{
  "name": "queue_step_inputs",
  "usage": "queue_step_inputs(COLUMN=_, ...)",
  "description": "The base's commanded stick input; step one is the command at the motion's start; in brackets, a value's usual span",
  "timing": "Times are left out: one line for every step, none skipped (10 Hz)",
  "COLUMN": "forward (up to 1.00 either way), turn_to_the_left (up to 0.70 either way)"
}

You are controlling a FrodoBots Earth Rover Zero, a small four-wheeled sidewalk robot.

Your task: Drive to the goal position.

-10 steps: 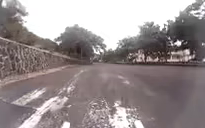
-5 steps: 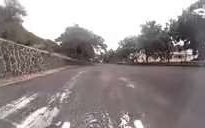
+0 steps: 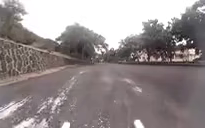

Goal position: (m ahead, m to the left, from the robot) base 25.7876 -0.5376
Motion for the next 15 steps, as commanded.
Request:
queue_step_inputs(forward=0.70, turn_to_the_left=0.00)
queue_step_inputs(forward=0.70, turn_to_the_left=0.00)
queue_step_inputs(forward=0.70, turn_to_the_left=0.00)
queue_step_inputs(forward=0.70, turn_to_the_left=0.00)
queue_step_inputs(forward=0.70, turn_to_the_left=0.00)
queue_step_inputs(forward=0.70, turn_to_the_left=0.00)
queue_step_inputs(forward=0.70, turn_to_the_left=0.00)
queue_step_inputs(forward=0.70, turn_to_the_left=0.00)
queue_step_inputs(forward=0.70, turn_to_the_left=0.00)
queue_step_inputs(forward=0.70, turn_to_the_left=0.00)
queue_step_inputs(forward=0.70, turn_to_the_left=0.00)
queue_step_inputs(forward=0.70, turn_to_the_left=0.00)
queue_step_inputs(forward=0.70, turn_to_the_left=0.00)
queue_step_inputs(forward=0.70, turn_to_the_left=0.00)
queue_step_inputs(forward=0.70, turn_to_the_left=0.00)
